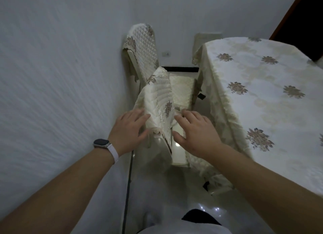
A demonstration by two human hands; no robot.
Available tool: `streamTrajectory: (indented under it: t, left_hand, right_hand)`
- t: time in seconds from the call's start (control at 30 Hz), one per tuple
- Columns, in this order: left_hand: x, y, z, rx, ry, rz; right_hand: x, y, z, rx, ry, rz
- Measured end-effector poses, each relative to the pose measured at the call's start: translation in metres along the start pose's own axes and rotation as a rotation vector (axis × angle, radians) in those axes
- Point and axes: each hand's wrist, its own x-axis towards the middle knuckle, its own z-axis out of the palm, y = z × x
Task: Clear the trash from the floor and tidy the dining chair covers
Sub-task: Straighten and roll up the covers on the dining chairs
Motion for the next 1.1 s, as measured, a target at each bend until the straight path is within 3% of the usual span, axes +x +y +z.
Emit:
streamTrajectory:
  t: [0.27,0.47,0.77,1.1]
  left_hand:
    - [0.057,-0.049,0.034,0.038,-0.067,0.074]
    - [0.109,-0.08,0.049,0.188,-0.103,0.317]
    - [0.173,-0.133,0.059,0.232,-0.163,0.635]
    - [0.214,-0.146,0.092,0.094,-0.186,0.82]
  right_hand:
    - [0.062,0.001,0.053,0.106,-0.037,0.012]
    - [0.117,-0.004,0.098,0.224,-0.055,0.05]
    - [0.156,-0.021,0.125,0.297,-0.04,0.135]
    - [0.154,-0.05,0.136,0.348,-0.061,0.334]
